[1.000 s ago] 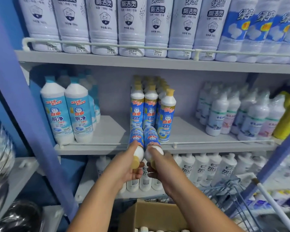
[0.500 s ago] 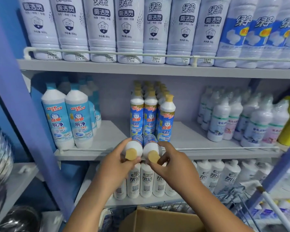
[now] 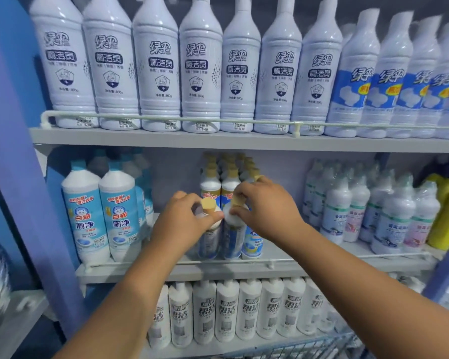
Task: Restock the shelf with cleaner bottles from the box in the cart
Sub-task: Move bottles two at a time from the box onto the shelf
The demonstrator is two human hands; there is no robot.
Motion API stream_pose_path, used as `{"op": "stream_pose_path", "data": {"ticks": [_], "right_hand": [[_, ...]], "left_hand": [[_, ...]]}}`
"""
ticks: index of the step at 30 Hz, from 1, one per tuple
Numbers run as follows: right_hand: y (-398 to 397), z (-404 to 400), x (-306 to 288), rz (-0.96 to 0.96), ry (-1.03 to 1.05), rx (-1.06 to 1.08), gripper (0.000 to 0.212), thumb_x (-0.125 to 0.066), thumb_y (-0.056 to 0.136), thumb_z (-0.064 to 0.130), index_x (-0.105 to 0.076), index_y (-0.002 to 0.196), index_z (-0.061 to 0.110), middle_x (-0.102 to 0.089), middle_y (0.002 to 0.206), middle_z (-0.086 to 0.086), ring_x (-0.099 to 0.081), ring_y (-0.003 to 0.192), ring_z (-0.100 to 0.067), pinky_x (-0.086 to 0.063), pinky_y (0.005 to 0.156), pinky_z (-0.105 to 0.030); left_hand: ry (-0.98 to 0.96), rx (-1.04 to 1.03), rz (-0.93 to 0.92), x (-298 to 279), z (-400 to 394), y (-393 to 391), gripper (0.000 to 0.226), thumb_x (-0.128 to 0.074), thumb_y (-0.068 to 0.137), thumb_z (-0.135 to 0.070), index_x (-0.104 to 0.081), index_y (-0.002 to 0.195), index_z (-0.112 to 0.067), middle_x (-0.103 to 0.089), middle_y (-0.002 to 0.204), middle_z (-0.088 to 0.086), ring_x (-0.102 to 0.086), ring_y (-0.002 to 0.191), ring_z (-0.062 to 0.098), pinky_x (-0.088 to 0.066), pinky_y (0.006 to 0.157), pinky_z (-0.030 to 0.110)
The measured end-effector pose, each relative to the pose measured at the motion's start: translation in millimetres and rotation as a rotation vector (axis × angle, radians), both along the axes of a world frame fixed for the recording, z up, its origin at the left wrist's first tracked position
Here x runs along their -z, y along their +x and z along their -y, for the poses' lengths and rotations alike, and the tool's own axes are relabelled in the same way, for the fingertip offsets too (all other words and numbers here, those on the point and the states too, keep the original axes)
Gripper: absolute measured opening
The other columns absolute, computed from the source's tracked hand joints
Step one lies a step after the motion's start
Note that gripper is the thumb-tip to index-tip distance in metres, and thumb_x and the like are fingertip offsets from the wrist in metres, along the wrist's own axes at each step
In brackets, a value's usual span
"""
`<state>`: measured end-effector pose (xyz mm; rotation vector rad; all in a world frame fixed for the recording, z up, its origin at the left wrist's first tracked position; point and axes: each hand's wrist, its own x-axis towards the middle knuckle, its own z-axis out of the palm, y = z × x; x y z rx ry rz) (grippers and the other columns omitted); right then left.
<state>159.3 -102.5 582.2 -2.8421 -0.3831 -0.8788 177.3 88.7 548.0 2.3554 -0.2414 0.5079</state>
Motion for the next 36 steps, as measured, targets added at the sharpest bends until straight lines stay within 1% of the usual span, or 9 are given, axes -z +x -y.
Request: {"op": "stream_pose_path", "data": {"ticks": [3,6,10,18,23,25,27,32,36], "right_hand": [[21.4,-6.2,-16.3,-0.071,-0.029,0.050,0.032,-0.067,0.084,0.044,-0.066,0.107,0.021,-0.066,0.098,-0.004,-0.059,0.096,-0.027,-0.046,0.070,-0.033],[43.3,-11.5,-27.6,-0.133,-0.097,0.089,0.030,-0.067,0.085,0.041,-0.066,0.105,0.018,-0.067,0.100,-0.009,-0.061,0.094,-0.031,-0.043,0.068,-0.031],[63.4,-14.8,-37.5,-0.236,-0.133,0.118,0.033,-0.068,0.079,0.041,-0.071,0.097,0.014,-0.069,0.087,-0.008,-0.062,0.080,-0.028,-0.041,0.063,-0.027],[81.7,1.8,-36.1,-0.359,0.005,0.078,0.037,-0.068,0.085,0.045,-0.063,0.115,0.024,-0.068,0.109,-0.004,-0.061,0.098,-0.025,-0.047,0.075,-0.031],[83.1,3.0,-38.9,-0.383,-0.035,0.070,0.037,-0.066,0.088,0.044,-0.061,0.119,0.024,-0.067,0.113,-0.003,-0.059,0.102,-0.025,-0.051,0.082,-0.035],[84.5,2.1,-40.0,-0.409,-0.039,0.072,0.036,-0.066,0.089,0.044,-0.060,0.119,0.024,-0.067,0.113,-0.003,-0.059,0.101,-0.024,-0.053,0.084,-0.037],[84.8,1.3,-40.7,-0.422,-0.027,0.070,0.038,-0.067,0.089,0.042,-0.060,0.121,0.024,-0.066,0.115,-0.003,-0.058,0.103,-0.024,-0.053,0.087,-0.038],[84.9,3.6,-40.6,-0.455,0.034,0.062,0.040,-0.069,0.088,0.040,-0.059,0.125,0.029,-0.064,0.122,0.001,-0.057,0.108,-0.023,-0.052,0.093,-0.038],[84.1,4.6,-43.0,-0.473,0.038,0.058,0.045,-0.068,0.089,0.040,-0.055,0.132,0.031,-0.061,0.128,0.002,-0.056,0.111,-0.024,-0.050,0.092,-0.036]], "left_hand": [[-0.088,0.088,-0.012,-3.4,6.6,25.2,0.034,-0.075,0.078,-0.054,-0.057,0.098,-0.034,-0.062,0.100,-0.013,-0.059,0.089,0.012,-0.046,0.070,0.030],[-0.074,0.081,0.012,-4.6,11.3,50.8,0.031,-0.072,0.079,-0.054,-0.055,0.095,-0.035,-0.065,0.096,-0.010,-0.061,0.088,0.016,-0.048,0.068,0.032],[-0.179,0.092,-0.056,-3.6,14.9,77.1,0.031,-0.072,0.082,-0.051,-0.059,0.100,-0.031,-0.065,0.105,-0.002,-0.063,0.091,0.020,-0.048,0.069,0.031],[-0.330,-0.001,-0.029,18.7,27.0,83.0,0.032,-0.064,0.085,-0.057,-0.061,0.102,-0.031,-0.053,0.099,-0.003,-0.056,0.091,0.020,-0.037,0.066,0.029],[-0.481,0.104,-0.021,73.6,20.2,67.9,0.046,-0.067,0.089,-0.035,-0.047,0.131,-0.040,-0.061,0.119,-0.012,-0.062,0.105,0.007,-0.052,0.088,0.031],[-0.494,0.133,-0.129,101.5,17.8,60.2,0.052,-0.068,0.087,-0.024,-0.044,0.127,-0.048,-0.066,0.118,-0.016,-0.065,0.104,0.001,-0.055,0.090,0.034],[-0.491,0.133,-0.211,123.9,17.9,57.5,0.052,-0.069,0.087,-0.021,-0.046,0.128,-0.045,-0.068,0.118,-0.016,-0.066,0.103,0.000,-0.056,0.091,0.035],[-0.499,0.101,-0.253,145.7,17.9,56.1,0.041,-0.075,0.084,-0.019,-0.056,0.110,-0.043,-0.069,0.110,-0.018,-0.067,0.101,0.000,-0.054,0.082,0.023],[-0.437,0.060,-0.237,142.6,19.0,58.6,0.039,-0.081,0.077,-0.031,-0.056,0.105,-0.042,-0.063,0.107,-0.015,-0.066,0.094,0.004,-0.058,0.083,0.034]]}}
